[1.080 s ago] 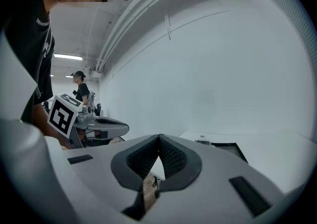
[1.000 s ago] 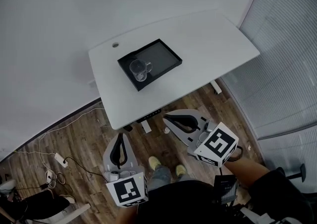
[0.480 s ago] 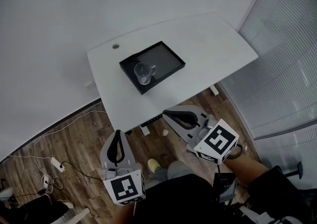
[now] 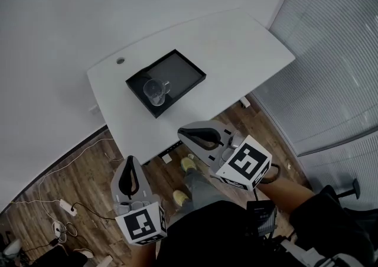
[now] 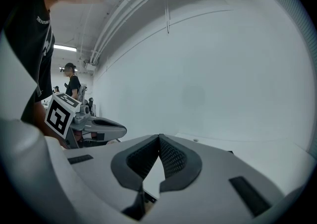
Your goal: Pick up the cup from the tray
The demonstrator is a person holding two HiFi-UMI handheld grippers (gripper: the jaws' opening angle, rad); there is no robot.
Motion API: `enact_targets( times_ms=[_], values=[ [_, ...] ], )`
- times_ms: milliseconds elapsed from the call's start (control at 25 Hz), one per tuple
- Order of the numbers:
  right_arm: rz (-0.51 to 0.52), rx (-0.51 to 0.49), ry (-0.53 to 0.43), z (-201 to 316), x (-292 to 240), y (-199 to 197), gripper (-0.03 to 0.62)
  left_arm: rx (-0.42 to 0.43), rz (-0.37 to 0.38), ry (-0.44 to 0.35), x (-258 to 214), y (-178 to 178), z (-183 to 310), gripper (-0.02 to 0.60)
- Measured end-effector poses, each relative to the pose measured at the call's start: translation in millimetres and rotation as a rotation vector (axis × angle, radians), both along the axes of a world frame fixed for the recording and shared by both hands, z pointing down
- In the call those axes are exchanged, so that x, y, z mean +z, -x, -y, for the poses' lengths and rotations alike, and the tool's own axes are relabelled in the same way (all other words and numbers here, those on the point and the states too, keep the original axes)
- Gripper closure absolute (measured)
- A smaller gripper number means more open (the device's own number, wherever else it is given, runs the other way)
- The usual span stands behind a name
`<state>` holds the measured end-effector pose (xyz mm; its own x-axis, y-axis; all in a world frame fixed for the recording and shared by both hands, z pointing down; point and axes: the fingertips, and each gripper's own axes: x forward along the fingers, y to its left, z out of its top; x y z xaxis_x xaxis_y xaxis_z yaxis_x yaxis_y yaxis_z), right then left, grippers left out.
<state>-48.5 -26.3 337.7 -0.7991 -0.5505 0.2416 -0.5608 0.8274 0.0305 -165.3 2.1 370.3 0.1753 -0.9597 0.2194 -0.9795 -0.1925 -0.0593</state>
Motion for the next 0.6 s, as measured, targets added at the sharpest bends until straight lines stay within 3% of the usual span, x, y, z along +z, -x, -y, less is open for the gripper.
enact_targets(
  times_ms=[600],
  values=[
    [0.024,-0.049,0.003,89.8,-2.1,-10.5,0.589,-0.029,0.005,0.014,0.9,-18.3,78.8,0.580]
  ],
)
